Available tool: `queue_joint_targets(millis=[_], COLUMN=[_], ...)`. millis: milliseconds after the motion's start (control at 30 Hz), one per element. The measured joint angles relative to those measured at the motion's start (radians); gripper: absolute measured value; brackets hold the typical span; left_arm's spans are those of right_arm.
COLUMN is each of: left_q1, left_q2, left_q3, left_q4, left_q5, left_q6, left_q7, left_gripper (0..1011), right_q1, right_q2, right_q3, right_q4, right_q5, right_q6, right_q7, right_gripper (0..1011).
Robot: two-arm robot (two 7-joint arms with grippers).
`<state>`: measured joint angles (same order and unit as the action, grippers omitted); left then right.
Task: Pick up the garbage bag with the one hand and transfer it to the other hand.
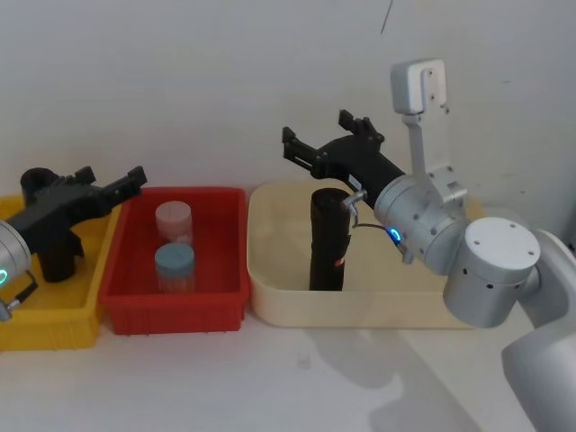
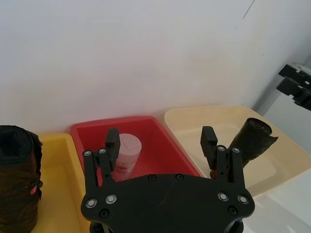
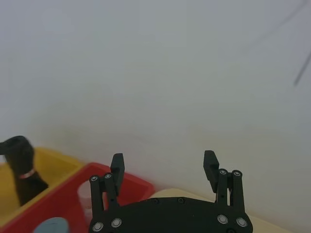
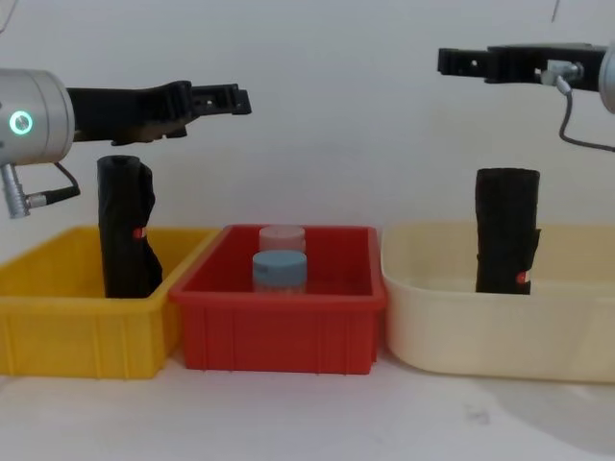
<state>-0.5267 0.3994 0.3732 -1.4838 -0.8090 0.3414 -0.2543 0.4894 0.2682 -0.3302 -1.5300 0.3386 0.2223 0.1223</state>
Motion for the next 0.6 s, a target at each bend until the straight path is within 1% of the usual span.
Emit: queue_joint_targets(millis=[133,367,467,567,600], left_q1=[0.001,0.002,0.002,0.003,0.003], left_q2=[0.000,0.001,0.001,0.001,0.001], left_q3=[0.000,-0.001,-0.002,-0.002,-0.002], left_q4=[-0.001,-0.001,-0.002,-0.002,-0.002], left_q5=[0.000,0.001,0.001,0.001,0.001], left_q6=[0.000,-0.001,-0.001,-0.001,-0.001], left_q7=[0.003,0.006,0.007,0.007,0.007], left_gripper=[1002,1001,1002,1001,1002], right_q1=[-0.004,-0.013,-0.015,-0.015,-0.014], right_q2=[0.006,0.016,0.018,0.018,0.017], right_q3=[-0.008,-0.034,-0.059,-0.074,-0.088], right_q4=[-0.021,-0.057,-0.072,-0.078,-0.081], right_q5=[0.010,0.029,0.034,0.034,0.032], right_q6=[0.014,0.069,0.111,0.140,0.159], right_q7=[0.031,0.085,0.104,0.112,0.115], right_gripper=[1001,1001,1001,1001,1001])
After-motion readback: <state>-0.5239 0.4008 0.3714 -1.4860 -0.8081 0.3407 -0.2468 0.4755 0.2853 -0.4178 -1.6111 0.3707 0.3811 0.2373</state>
